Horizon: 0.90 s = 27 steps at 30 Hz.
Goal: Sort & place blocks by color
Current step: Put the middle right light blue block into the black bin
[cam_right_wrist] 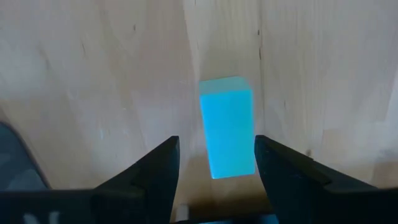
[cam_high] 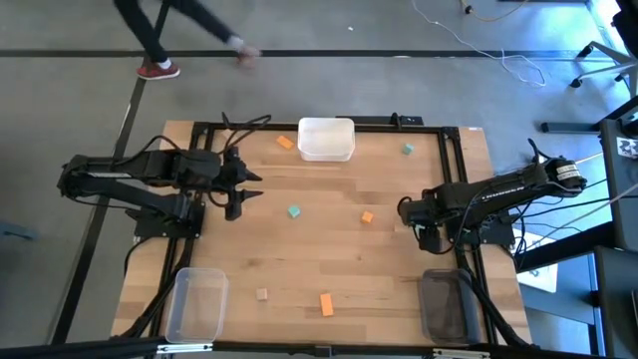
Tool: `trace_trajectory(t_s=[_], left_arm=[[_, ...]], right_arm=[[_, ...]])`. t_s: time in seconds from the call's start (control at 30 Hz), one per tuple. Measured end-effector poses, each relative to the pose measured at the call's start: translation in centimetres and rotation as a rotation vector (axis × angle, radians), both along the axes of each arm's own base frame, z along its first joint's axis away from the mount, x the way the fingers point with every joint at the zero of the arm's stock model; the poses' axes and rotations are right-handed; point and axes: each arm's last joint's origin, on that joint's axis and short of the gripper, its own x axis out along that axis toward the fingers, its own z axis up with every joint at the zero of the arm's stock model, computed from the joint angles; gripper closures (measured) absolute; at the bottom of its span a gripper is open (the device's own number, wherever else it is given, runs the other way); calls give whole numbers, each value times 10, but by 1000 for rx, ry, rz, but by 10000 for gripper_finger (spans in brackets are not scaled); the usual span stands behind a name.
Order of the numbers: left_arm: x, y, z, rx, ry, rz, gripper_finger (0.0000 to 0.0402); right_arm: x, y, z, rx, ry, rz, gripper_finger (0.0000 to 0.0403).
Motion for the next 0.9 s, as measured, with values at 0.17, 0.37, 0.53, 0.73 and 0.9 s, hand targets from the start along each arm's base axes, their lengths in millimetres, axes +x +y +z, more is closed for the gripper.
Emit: trace_trajectory(t_s=[0.17,0.37,0.53,0.73,0.9], left_arm=[[0,0,2,-11,-20,7,230],[-1,0,3,-9,-35,5,230],[-1,0,3,-5,-33,3,230],[-1,0,3,15,-28,-9,230],[-1,0,3,16,-28,-10,230]], right_arm=[[13,-3,-7,-12,-39,-49,194],[18,-7,-21,-53,63,-77,194],[21,-8,-32,-26,125,-79,194],[25,-7,-49,45,135,-71,194],[27,-7,-51,45,154,-72,210]])
